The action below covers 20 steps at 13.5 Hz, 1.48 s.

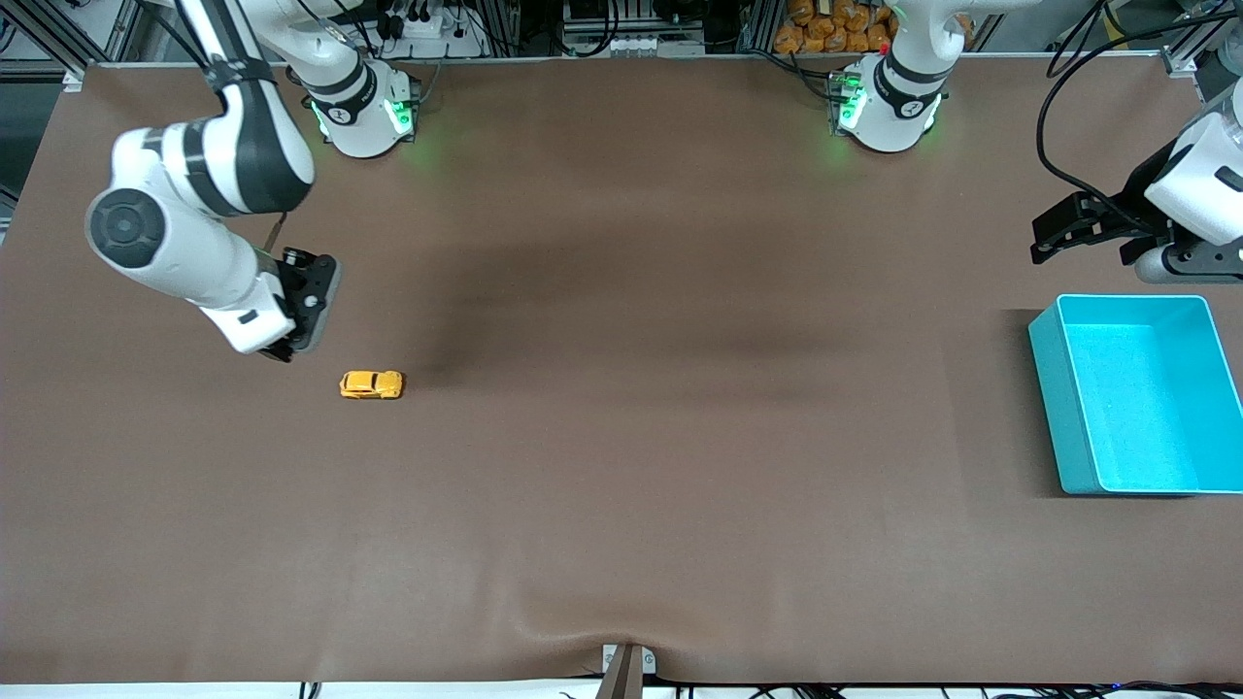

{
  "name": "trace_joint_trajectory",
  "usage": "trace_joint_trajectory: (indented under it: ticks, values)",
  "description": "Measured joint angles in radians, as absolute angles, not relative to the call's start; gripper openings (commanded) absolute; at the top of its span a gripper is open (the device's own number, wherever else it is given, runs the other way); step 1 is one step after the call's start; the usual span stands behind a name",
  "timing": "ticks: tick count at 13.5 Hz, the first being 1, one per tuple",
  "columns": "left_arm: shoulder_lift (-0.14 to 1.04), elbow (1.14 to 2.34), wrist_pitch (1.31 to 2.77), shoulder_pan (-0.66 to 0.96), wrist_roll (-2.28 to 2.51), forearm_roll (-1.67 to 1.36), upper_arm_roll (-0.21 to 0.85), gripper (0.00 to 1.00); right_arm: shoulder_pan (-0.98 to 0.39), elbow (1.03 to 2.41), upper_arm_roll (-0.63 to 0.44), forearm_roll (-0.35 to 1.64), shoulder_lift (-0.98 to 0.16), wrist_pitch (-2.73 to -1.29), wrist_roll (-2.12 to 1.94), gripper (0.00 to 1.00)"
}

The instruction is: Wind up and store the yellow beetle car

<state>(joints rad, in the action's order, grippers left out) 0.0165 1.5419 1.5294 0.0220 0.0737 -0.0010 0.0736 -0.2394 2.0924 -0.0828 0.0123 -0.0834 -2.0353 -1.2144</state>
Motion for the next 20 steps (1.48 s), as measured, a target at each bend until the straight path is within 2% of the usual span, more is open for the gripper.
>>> trace_joint_trajectory:
  ticks: [5,10,11,13,20]
  values:
    - [0.017,1.542,1.53,0.022,0.074,-0.001,0.074,1.0,-0.241,2.119,-0.086,0.008,-0.171,-2.208,-1.441,1.0]
    - [0.019,1.542,1.53,0.022,0.074,-0.001,0.074,1.0,-0.241,2.148,-0.087,0.005,-0.245,-2.324,-1.48,0.98]
    - [0.019,1.542,1.53,0.022,0.075,-0.001,0.074,1.0,-0.241,2.171,-0.087,0.005,-0.25,-2.367,-1.48,0.96]
    - [0.019,1.542,1.53,0.022,0.075,-0.001,0.074,1.0,-0.241,2.211,-0.089,0.005,-0.26,-2.432,-1.48,0.84]
    - [0.022,1.542,1.53,0.023,0.075,-0.001,0.074,1.0,-0.236,2.222,-0.093,0.005,-0.313,-2.532,-1.479,0.77]
